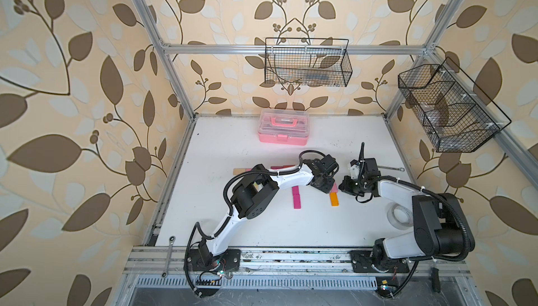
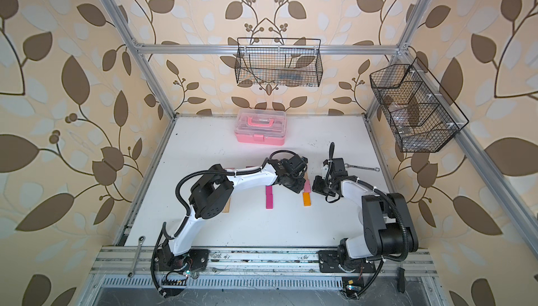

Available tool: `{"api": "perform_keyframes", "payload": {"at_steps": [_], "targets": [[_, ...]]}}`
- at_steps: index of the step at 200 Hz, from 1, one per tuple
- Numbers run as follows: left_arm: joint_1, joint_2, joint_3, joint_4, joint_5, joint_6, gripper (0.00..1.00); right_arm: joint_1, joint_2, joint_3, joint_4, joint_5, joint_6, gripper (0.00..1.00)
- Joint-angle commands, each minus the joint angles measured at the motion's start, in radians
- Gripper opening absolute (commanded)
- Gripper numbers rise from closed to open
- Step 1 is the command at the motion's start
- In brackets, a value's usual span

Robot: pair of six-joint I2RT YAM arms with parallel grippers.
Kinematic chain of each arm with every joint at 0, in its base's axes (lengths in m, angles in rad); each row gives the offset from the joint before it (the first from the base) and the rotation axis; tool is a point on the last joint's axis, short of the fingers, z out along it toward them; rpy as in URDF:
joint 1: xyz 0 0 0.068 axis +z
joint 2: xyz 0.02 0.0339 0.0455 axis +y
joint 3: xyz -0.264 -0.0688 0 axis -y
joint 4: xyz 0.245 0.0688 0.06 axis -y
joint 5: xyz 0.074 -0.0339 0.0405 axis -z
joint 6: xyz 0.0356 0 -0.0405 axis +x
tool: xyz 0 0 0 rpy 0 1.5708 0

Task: Assemble the number 7 with building blocks
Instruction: Adjust the building block at the center of the board.

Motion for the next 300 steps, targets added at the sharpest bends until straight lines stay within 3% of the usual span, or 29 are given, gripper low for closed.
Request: {"api": "perform_keyframes", "payload": {"at_steps": [1,87,300], "targets": [[0.012,-0.049,-0.053,-0.041,-0.027,-0.022,0.42,-0.005,0.003,0.005,-0.007,-0.001,-0.006,0.09],[-0.039,-0.16,-0.171,-0.097,0.038,-0.012,0.42,0.02,-0.106,-0.054,-0.061,0.061,0.015,0.09],[-0.077,-0.089,-0.086,-0.049,0.104,-0.045,0.4,0.093,-0.149,-0.109,-0.099,0.129,0.057,0.1]]}}
